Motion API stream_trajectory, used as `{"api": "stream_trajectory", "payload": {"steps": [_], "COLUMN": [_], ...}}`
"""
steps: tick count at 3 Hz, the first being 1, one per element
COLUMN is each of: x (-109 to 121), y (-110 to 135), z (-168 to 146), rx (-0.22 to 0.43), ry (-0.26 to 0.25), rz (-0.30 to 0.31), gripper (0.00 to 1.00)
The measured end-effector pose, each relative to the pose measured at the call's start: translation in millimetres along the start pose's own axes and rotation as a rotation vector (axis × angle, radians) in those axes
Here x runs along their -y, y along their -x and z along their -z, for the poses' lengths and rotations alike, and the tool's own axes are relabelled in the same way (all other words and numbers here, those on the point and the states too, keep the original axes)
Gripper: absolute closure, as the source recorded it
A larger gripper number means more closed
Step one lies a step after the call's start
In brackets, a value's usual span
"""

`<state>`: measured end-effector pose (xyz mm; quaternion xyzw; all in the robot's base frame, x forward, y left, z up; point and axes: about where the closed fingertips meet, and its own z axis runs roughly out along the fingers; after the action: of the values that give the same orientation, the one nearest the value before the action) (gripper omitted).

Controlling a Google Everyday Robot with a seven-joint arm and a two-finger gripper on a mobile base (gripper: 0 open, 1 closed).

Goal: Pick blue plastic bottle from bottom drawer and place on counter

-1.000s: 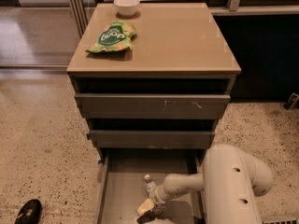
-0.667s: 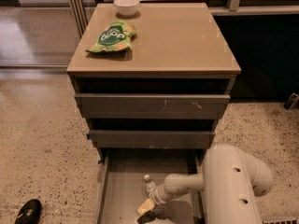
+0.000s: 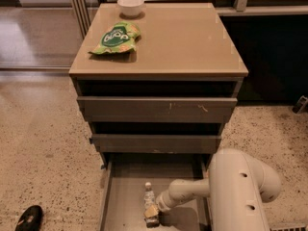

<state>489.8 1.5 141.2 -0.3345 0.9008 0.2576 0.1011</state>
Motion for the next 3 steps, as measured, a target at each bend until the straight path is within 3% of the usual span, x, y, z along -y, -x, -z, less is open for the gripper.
{"api": "stream_trajectory", "payload": {"steps": [1,2,3], "x": [0.0,-0.1,-0.1], "y": [0.0,0.0,-0.1], "z": [0.0,-0.1,-0.1], "rx": [0.000,0.000,0.000], "ry": [0.000,0.000,0.000], "rz": [0.000,0.000,0.000], "gripper": [0.65,0.62,0.39]}}
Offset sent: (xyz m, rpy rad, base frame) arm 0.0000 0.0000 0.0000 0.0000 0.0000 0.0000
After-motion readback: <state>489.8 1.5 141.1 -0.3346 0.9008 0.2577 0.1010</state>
